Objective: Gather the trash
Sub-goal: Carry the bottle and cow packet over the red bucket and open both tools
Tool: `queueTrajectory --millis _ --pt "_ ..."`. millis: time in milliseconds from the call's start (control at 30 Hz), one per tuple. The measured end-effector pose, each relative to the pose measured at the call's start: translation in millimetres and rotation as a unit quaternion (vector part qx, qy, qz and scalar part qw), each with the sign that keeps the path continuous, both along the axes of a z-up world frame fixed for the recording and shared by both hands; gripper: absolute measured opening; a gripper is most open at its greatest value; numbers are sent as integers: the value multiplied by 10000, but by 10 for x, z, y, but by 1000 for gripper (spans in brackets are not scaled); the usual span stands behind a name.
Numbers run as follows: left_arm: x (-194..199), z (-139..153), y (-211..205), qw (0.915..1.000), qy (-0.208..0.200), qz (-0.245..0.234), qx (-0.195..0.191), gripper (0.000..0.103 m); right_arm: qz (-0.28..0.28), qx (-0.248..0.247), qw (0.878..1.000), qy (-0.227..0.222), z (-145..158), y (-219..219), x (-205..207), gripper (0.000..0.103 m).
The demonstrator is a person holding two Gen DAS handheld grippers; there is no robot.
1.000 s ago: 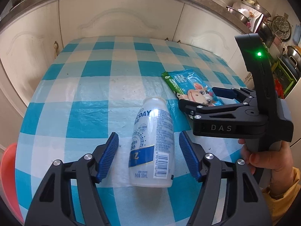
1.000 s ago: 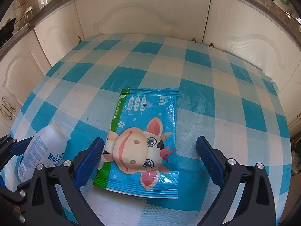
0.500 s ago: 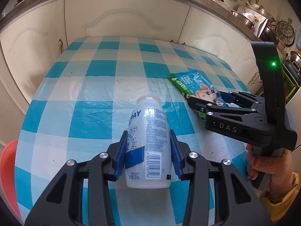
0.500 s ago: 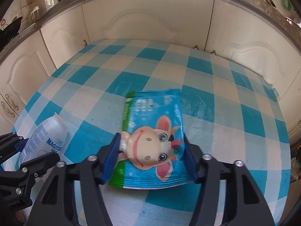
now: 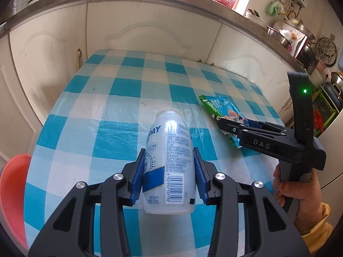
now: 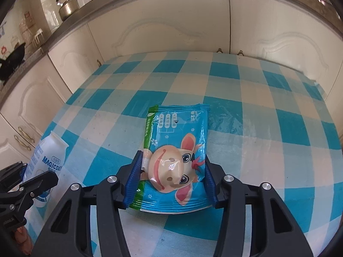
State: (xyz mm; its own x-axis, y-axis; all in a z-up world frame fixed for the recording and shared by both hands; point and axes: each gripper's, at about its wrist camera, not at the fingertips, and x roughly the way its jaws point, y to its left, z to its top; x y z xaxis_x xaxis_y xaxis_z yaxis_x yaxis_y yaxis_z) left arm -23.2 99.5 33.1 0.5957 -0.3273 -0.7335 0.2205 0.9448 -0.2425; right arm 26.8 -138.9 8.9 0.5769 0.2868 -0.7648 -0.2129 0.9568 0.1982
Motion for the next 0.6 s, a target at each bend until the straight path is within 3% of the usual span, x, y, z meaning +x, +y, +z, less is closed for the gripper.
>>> queueTrajectory --millis 233,600 --pt "-59 19 209 9996 38 219 -194 43 -190 751 9970 33 37 -251 5 48" --pt "-137 14 481 9983 62 457 -347 43 -179 1152 9932 -21 102 -312 -12 47"
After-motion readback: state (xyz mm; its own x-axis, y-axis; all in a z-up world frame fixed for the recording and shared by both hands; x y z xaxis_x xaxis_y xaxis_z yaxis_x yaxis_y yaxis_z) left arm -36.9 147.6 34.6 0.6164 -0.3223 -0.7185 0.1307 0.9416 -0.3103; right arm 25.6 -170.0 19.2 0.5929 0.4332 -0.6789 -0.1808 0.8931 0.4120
